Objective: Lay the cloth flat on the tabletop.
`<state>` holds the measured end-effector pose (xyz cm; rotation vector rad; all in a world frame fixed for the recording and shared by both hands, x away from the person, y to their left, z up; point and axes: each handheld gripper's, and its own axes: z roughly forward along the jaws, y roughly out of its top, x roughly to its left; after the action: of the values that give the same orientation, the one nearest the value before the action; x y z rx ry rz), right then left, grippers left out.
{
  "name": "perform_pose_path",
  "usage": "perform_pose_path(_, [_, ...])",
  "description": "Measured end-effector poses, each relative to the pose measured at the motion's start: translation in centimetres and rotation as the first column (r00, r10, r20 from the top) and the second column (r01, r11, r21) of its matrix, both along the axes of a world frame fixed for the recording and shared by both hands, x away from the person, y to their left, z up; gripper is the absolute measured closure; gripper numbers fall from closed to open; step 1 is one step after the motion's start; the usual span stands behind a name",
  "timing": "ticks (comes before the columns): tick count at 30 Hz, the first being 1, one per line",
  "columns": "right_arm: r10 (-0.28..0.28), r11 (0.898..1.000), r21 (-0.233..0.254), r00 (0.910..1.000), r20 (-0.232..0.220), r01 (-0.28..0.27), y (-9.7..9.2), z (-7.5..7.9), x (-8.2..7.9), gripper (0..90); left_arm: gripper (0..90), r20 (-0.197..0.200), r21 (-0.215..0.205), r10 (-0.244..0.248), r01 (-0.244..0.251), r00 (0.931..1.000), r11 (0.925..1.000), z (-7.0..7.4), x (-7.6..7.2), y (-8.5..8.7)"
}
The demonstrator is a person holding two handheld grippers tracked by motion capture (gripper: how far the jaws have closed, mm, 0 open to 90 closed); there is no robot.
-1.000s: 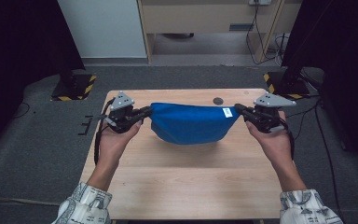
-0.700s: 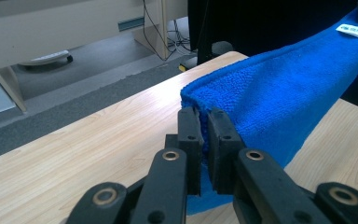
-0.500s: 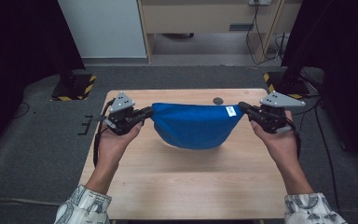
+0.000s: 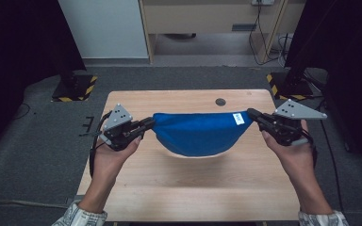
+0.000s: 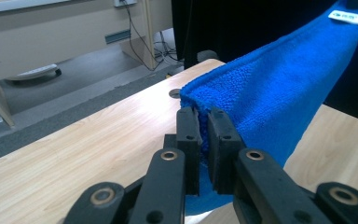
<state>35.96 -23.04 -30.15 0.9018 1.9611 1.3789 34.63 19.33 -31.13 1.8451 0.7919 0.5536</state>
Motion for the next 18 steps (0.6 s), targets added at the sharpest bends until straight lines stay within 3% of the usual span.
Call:
perform_pose_path(2, [-0.007, 1.000, -0.004, 0.9999, 0.009, 0.007, -0.1, 0.3, -0.8, 89.4, 84.2, -0.011, -0.005, -0.029, 0.029, 0.9995, 0.9996, 0.1, -0.6, 0.0])
perform_pose_path(5, [-0.011, 1.000, -0.006, 0.9998, -0.016, 0.011, -0.4, 0.5, -1.8, 89.4, 84.1, -0.020, 0.006, -0.050, 0.051, 0.9985, 0.9987, 0.1, -1.3, -0.2])
perform_pose_path(8, [-0.024, 0.999, -0.029, 0.9988, -0.043, 0.023, -0.5, 0.2, -2.1, 89.4, 84.1, -0.042, 0.027, -0.050, 0.051, 0.9979, 0.9983, -0.3, -0.8, -0.6])
perform_pose_path(13, [-0.035, 0.999, -0.044, 0.9946, -0.098, 0.031, -0.2, -1.5, 0.2, 89.4, 84.1, -0.128, 0.025, -0.017, 0.021, 0.9916, 0.9995, -2.3, 2.3, -1.0])
perform_pose_path(18, [-0.050, 0.997, -0.062, 0.9910, -0.124, 0.042, -0.2, -3.9, 3.4, 89.4, 84.2, -0.168, 0.023, 0.023, -0.019, 0.9856, 0.9996, -4.1, 5.2, -1.3])
